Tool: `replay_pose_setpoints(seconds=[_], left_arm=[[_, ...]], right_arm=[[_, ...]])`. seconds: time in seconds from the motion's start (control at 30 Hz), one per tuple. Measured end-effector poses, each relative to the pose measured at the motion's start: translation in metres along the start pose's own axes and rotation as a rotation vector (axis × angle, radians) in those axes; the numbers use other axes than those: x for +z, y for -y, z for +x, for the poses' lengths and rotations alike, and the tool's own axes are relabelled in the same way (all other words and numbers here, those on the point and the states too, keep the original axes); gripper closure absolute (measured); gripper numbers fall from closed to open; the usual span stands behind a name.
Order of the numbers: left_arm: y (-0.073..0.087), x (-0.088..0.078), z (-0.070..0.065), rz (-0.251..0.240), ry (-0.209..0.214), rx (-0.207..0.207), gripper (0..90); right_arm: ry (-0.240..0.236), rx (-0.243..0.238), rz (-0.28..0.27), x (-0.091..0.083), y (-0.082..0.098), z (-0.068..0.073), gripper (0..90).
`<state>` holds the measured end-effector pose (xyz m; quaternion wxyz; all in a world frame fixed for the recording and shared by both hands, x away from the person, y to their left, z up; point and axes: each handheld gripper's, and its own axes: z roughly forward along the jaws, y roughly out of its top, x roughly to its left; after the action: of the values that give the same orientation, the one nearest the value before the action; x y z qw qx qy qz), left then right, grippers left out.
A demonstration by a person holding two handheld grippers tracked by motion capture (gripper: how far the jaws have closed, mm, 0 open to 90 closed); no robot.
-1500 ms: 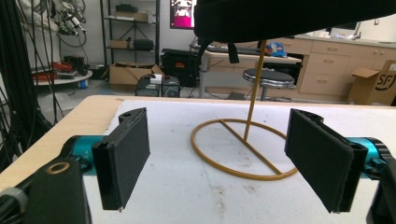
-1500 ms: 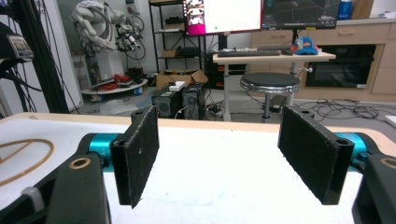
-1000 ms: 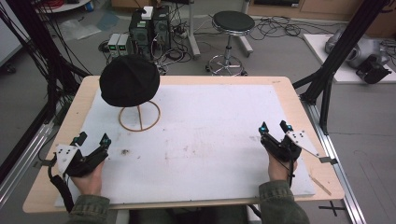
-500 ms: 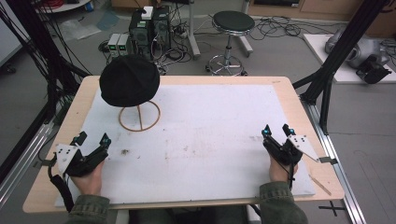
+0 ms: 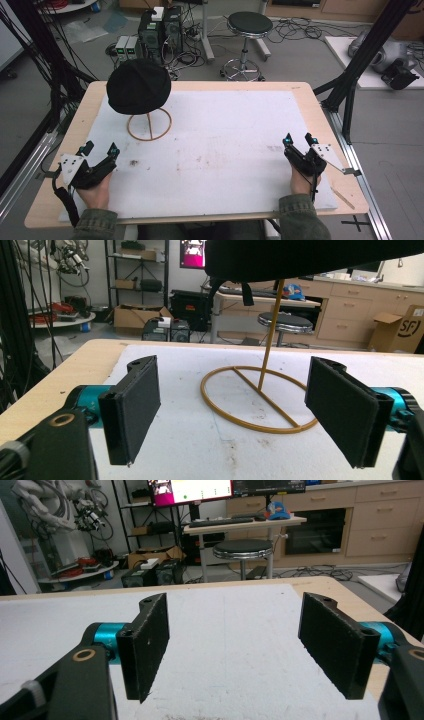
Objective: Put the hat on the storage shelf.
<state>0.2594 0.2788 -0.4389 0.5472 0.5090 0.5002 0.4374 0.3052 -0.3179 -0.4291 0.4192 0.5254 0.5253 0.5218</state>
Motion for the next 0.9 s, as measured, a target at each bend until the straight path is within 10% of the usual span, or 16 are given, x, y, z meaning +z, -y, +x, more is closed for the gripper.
replay_pose_setpoints(seconds=[0.9], left_arm=[[0.0004, 0.0006, 0.0007, 0.009, 0.003, -0.009, 22.2]], right_arm=[[-0.024, 0.002, 0.048, 0.0035, 0.0022, 0.0000, 27.5]])
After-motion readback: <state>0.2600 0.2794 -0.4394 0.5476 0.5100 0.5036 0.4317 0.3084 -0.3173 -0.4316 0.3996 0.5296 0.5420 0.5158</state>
